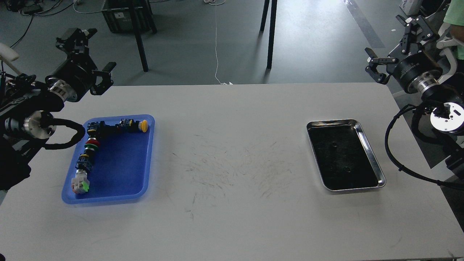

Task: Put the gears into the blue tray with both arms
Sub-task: 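Reach the right gripper forward over the metal tray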

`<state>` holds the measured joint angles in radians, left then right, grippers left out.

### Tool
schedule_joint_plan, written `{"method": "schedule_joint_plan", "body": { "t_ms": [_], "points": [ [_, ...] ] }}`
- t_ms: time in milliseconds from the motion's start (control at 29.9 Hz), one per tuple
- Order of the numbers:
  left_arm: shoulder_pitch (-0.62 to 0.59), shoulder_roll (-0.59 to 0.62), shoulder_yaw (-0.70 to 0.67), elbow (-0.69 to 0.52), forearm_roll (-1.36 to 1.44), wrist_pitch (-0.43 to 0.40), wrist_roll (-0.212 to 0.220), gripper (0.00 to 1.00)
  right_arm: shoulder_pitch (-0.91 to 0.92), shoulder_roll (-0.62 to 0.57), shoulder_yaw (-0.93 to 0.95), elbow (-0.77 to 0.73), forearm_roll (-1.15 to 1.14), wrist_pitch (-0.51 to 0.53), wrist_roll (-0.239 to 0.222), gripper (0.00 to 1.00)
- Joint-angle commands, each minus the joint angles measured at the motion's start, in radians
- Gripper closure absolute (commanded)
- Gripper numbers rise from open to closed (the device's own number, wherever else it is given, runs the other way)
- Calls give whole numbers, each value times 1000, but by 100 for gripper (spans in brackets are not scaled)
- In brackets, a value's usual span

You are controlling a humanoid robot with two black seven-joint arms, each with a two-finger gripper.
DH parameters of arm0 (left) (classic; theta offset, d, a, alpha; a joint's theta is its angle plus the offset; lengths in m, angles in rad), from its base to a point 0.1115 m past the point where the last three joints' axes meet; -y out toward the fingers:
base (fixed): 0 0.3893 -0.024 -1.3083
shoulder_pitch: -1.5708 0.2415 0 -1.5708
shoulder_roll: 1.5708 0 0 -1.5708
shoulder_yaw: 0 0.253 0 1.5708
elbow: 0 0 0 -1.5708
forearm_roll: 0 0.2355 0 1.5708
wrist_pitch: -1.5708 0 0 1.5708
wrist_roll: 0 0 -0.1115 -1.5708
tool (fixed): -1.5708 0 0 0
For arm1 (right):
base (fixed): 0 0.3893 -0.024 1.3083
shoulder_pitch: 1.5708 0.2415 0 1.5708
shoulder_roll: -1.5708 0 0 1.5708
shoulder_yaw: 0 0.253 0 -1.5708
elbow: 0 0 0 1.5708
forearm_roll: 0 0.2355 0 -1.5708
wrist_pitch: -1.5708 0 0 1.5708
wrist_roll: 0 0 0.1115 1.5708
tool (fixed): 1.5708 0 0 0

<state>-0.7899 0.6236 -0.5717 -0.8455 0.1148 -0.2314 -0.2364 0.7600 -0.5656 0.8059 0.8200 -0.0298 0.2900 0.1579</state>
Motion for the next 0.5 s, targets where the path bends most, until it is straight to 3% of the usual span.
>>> {"method": "schedule_joint_plan", "body": {
  "t_ms": [0, 100, 234, 468],
  "points": [
    [0, 2, -3, 0, 14, 0, -3, 1, 9, -68, -79, 45, -5, 0, -1, 1],
    [0, 1, -2, 0, 17, -2, -18, 1, 16, -141, -143, 96, -9, 0, -14, 1],
    [0, -7, -3, 0, 32, 3, -35, 1, 67, -218, -258, 131, -67, 1, -67, 1],
    [0, -7, -5, 0, 35, 14, -75, 1, 182, -284, -520, 169, -180, 0, -89, 1]
  ]
}}
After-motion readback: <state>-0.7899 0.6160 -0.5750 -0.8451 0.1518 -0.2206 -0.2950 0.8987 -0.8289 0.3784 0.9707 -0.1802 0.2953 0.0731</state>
